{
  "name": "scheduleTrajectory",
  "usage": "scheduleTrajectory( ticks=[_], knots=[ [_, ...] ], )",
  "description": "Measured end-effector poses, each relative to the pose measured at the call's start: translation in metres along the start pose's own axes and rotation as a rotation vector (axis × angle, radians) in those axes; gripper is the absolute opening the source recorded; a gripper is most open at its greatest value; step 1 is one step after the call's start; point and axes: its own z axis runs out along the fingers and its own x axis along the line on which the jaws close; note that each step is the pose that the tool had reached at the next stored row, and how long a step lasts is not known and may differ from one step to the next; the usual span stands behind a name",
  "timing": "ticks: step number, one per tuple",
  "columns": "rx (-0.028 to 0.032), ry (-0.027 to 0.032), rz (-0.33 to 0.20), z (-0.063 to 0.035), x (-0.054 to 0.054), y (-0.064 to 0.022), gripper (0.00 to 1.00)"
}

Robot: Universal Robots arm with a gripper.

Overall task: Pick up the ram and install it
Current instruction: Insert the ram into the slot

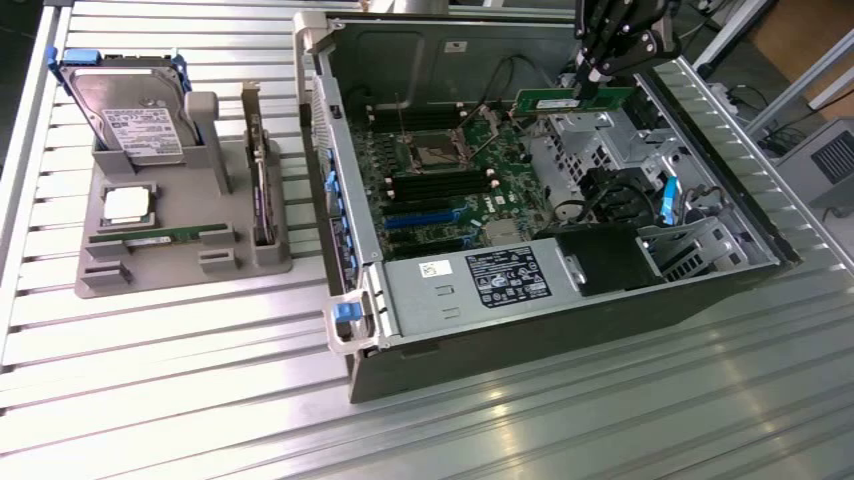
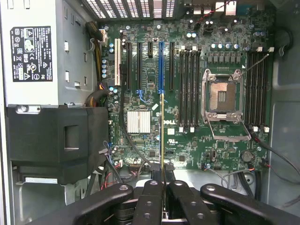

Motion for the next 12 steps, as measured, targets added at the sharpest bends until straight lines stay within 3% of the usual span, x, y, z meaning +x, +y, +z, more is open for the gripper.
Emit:
scheduleTrajectory(
  ticks=[12],
  knots=[
    [0.0, 0.0, 0.0, 0.006, -0.0004, 0.0012, 0.12]
  ],
)
